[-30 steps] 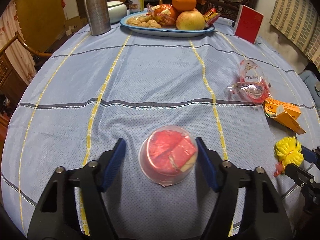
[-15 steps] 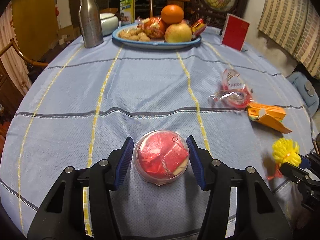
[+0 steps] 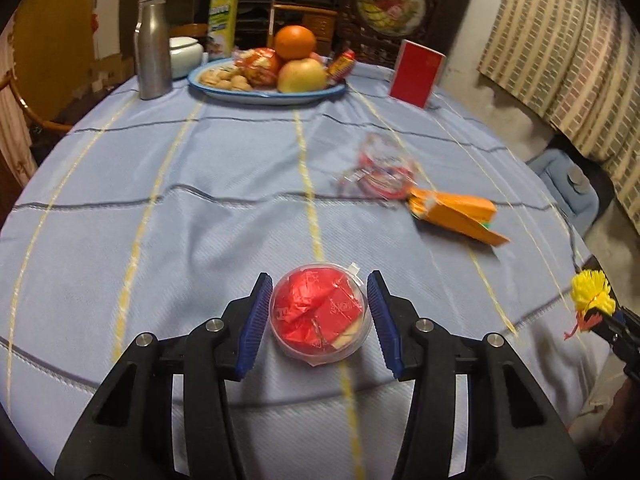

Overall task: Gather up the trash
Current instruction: 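Carry the cup and yellow net over the wastebasket and open both tools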

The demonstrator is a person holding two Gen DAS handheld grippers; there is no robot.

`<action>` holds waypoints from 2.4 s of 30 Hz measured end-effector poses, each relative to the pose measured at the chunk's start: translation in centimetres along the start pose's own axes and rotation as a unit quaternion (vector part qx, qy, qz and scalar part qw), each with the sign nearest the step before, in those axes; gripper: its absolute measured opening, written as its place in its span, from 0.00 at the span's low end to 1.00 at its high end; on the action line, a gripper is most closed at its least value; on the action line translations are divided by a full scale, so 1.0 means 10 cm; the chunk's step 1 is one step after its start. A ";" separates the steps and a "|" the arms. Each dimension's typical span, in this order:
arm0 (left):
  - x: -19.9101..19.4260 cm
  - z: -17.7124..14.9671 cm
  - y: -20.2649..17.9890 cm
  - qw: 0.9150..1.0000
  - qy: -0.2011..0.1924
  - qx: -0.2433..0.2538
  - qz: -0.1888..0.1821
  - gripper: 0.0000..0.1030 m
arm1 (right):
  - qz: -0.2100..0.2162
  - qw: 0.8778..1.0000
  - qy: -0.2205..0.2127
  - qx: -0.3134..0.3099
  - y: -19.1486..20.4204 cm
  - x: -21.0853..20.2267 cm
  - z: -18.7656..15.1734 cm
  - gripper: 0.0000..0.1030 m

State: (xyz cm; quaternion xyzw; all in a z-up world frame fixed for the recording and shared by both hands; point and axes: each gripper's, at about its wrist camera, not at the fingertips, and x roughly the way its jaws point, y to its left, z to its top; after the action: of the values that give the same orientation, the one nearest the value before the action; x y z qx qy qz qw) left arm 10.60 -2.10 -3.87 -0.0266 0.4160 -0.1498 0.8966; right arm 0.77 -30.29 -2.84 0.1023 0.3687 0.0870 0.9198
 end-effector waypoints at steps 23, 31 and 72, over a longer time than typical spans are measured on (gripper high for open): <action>-0.60 -0.46 -1.68 0.986 -0.030 0.128 -0.104 0.48 | -0.059 0.992 -0.085 0.070 -0.74 -1.31 -0.75 0.32; -0.79 -0.75 -2.33 0.972 -0.027 0.178 -0.153 0.48 | -0.106 0.983 -0.112 0.098 -1.02 -1.89 -1.24 0.32; 0.10 -2.50 -5.11 0.848 0.159 0.443 -0.244 0.71 | -0.189 0.911 -0.083 0.358 -3.02 -2.35 -3.17 0.60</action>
State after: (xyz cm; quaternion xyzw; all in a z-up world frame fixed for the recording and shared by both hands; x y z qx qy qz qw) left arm -20.26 -49.17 -12.14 0.2972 0.4223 -0.5343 0.6692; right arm -35.43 -60.97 -17.34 0.3598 0.3096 -0.2348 0.8483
